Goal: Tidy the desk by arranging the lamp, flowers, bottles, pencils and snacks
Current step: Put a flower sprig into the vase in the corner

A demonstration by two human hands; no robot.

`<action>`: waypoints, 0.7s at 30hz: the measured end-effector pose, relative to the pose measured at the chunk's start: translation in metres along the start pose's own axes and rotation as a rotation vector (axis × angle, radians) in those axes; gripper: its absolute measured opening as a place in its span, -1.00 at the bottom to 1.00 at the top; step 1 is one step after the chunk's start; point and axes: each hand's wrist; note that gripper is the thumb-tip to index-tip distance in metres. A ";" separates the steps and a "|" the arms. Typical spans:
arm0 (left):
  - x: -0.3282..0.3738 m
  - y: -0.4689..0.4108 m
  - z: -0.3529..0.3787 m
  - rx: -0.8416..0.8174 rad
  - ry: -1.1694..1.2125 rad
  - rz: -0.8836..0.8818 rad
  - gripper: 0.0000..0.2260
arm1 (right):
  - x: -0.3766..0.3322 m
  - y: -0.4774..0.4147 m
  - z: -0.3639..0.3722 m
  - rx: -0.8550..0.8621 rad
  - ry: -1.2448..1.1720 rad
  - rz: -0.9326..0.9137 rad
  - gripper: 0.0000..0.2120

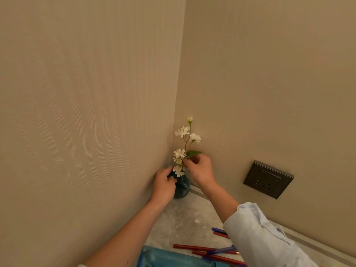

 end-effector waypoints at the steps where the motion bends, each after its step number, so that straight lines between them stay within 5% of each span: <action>1: -0.001 0.000 0.000 -0.003 -0.001 0.001 -0.55 | 0.001 0.000 0.000 0.007 0.004 0.002 -0.84; 13: 0.025 0.041 -0.012 0.045 0.122 -0.063 -0.52 | -0.015 0.045 -0.047 0.008 -0.040 0.129 -0.67; 21: 0.062 0.110 -0.006 -0.124 0.142 0.052 -0.71 | -0.033 0.105 -0.121 0.038 -0.045 0.091 -0.73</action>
Point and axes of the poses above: each hand's wrist, its own y-axis away from the middle knuckle, its own z-axis out of the palm, x = y × z, and after that the axes turned 12 degrees about x, right-handed
